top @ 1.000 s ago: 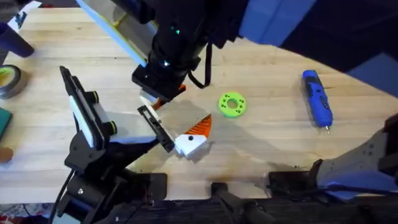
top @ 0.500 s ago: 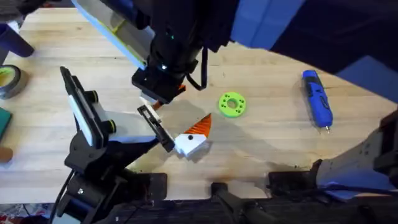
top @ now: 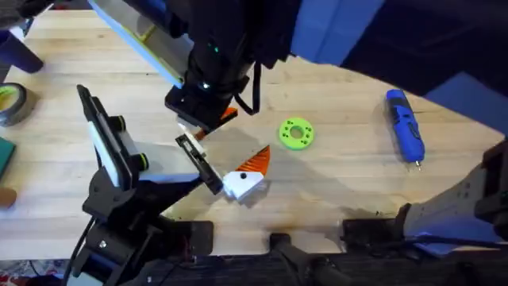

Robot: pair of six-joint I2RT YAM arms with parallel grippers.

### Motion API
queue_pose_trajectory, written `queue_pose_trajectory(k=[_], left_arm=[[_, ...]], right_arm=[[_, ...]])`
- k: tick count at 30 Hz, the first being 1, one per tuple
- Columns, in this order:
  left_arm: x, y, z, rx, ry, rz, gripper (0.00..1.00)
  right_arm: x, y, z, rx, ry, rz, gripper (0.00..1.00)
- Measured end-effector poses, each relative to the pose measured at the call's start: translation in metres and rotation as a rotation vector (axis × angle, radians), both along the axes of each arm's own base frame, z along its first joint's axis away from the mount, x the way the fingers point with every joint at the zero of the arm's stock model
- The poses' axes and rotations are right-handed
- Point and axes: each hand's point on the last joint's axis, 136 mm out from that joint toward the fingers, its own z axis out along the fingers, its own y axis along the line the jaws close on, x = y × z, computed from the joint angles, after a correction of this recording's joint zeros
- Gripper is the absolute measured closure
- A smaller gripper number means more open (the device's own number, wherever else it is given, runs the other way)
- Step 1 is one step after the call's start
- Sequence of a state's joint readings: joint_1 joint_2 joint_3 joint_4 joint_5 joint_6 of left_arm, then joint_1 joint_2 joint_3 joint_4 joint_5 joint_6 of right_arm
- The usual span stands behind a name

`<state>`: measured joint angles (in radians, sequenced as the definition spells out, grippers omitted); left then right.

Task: Pick up the gripper from the table and insert it into the empty holder that is missing its gripper. Then pick up a screw, insert it into the mounting hole, and use the screwdriver to tighten it. Finally, clean up the table by picking up the vegetable and placing it into the bucket.

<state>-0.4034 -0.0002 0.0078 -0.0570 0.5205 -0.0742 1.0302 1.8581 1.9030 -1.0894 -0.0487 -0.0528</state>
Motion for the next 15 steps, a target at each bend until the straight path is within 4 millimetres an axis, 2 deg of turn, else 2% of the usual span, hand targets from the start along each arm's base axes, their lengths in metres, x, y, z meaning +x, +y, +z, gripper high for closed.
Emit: queue_pose_trajectory(k=[15], left_arm=[[-0.0009, -0.0007, -0.0003, -0.001, 0.003, -0.007, 0.014]], right_arm=[[-0.0061, -0.0017, -0.0018, 0.003, 0.047, 0.015, 0.991]])
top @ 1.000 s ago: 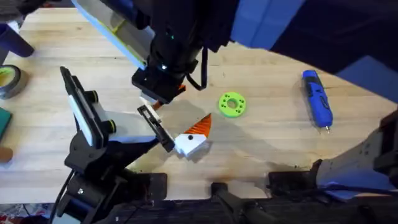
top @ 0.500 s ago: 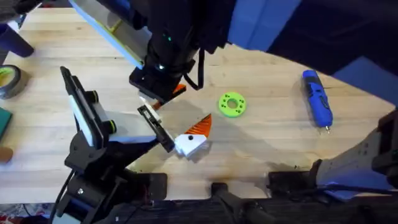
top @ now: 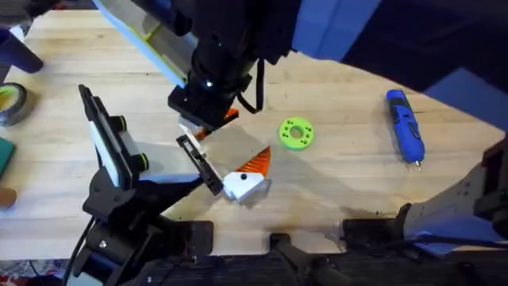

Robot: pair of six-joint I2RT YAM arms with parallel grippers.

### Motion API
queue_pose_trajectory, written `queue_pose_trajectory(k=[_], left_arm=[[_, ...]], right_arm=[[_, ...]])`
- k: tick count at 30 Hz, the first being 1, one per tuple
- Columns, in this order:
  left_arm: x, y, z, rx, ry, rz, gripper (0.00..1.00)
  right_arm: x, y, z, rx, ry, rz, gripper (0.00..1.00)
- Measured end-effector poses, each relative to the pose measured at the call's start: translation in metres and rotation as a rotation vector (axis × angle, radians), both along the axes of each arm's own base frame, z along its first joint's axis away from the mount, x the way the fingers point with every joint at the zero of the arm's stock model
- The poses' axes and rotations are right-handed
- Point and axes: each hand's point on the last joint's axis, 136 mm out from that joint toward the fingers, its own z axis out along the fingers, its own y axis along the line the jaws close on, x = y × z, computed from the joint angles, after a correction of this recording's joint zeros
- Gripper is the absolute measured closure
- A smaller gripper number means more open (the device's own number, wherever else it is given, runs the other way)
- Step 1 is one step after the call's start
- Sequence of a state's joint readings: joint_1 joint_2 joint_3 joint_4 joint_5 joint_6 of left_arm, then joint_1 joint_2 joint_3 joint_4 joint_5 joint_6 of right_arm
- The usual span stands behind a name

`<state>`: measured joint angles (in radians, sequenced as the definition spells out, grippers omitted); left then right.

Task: Pick up the gripper from the table and insert it into the empty holder that is missing its gripper. Then pick up a screw, insert it into the mounting hole, and use the screwdriver to tighten it. Finally, clean up the table by picking up the vegetable and placing it into the bucket.

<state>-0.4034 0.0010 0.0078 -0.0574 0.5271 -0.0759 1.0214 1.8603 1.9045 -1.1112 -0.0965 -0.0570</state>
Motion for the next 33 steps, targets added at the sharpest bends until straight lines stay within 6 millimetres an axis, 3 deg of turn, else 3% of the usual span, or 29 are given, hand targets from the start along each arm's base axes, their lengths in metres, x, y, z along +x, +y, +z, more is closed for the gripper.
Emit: queue_pose_trajectory(k=[20, 23, 28, 31, 33], left_arm=[[-0.0001, -0.0001, 0.0001, 0.0, -0.001, -0.001, 0.014], [0.0, 0.0, 0.0001, 0.001, -0.002, 0.0, 0.015], [0.0001, 0.0, 0.0001, 0.002, -0.003, 0.0, 0.014], [0.0006, 0.0004, -0.0002, 0.0, 0.001, 0.004, 0.014], [0.0006, 0.0004, -0.0002, 0.0, 0.001, 0.004, 0.014]], right_arm=[[-0.003, 0.0001, -0.0001, 0.01, 0.024, 0.023, 0.991], [-0.0041, 0.0002, -0.0002, 0.01, 0.027, 0.028, 0.888], [-0.0054, 0.001, 0.0, 0.01, 0.027, 0.032, 0.797], [-0.0029, 0.0002, 0.0006, 0.009, 0.018, 0.028, 0.628], [-0.0013, -0.0007, 0.001, 0.008, 0.016, 0.023, 0.573]])
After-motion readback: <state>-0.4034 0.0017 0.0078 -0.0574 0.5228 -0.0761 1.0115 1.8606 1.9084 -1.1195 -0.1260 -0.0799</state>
